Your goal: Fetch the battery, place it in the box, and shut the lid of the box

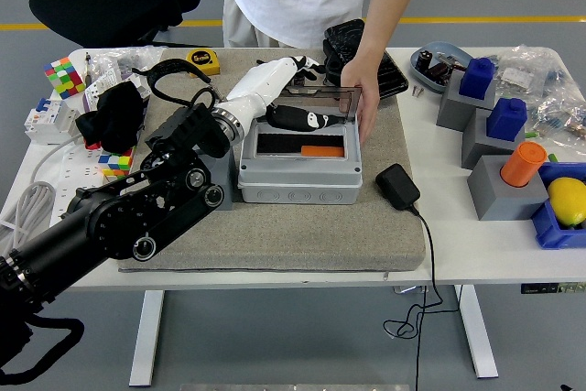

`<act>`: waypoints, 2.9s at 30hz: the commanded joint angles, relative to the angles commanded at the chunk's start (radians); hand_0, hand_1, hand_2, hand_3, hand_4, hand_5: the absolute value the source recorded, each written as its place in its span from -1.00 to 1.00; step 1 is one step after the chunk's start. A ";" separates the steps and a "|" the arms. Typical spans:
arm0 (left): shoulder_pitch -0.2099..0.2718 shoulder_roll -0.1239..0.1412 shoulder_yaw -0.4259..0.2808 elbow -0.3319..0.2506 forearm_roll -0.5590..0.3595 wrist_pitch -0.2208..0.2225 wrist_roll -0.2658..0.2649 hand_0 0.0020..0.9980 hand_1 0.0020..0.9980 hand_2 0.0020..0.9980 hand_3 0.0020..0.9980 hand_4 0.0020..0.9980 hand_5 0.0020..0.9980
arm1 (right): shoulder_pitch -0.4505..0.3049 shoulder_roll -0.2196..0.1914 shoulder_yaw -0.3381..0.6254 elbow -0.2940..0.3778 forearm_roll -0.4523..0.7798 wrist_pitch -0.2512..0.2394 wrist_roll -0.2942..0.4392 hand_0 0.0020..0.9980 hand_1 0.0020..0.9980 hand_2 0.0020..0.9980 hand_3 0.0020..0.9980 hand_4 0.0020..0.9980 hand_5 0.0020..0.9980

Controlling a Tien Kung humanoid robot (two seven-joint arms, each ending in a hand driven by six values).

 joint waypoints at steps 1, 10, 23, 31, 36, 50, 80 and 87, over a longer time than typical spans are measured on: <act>0.001 0.004 0.009 -0.010 -0.003 -0.007 0.008 0.54 0.54 0.47 0.52 0.93 -0.02 | 0.000 0.000 0.001 0.000 -0.001 0.000 0.001 0.00 0.23 0.32 0.15 0.93 0.01; 0.040 0.046 0.043 -0.151 -0.015 -0.076 0.104 0.52 0.51 0.45 0.51 0.93 0.01 | -0.004 -0.001 0.008 0.001 -0.003 -0.005 0.010 0.00 0.23 0.32 0.15 0.93 0.01; 0.088 0.075 0.055 -0.211 -0.048 -0.101 0.138 0.49 0.50 0.44 0.50 0.91 -0.03 | -0.005 -0.001 0.010 0.000 -0.003 -0.004 0.009 0.00 0.22 0.31 0.15 0.93 0.01; 0.212 0.063 -0.096 -0.272 -0.070 0.009 0.011 0.45 0.49 0.44 0.51 0.95 0.02 | -0.006 0.001 0.007 -0.001 -0.001 -0.004 0.009 0.00 0.22 0.31 0.15 0.93 0.01; 0.291 0.063 -0.189 -0.302 -0.183 0.111 -0.116 0.45 0.49 0.44 0.51 0.95 0.02 | -0.005 0.000 -0.010 -0.008 0.014 -0.002 0.006 0.00 0.22 0.31 0.15 0.93 0.01; 0.477 0.102 -0.415 -0.289 -0.293 0.166 -0.202 0.45 0.47 0.44 0.51 0.94 0.02 | 0.029 -0.011 -0.080 -0.019 0.049 0.004 -0.013 0.00 0.23 0.32 0.15 0.92 0.01; 0.577 0.111 -0.554 -0.329 -0.354 0.157 -0.235 0.43 0.43 0.40 0.48 0.91 0.01 | -0.004 -0.010 -0.011 -0.022 0.030 0.008 -0.016 0.00 0.23 0.32 0.15 0.92 0.01; 0.579 0.112 -0.558 -0.336 -0.352 0.155 -0.233 0.43 0.42 0.40 0.48 0.91 0.01 | -0.005 -0.006 -0.002 -0.022 0.026 0.010 -0.022 0.00 0.23 0.32 0.15 0.92 0.02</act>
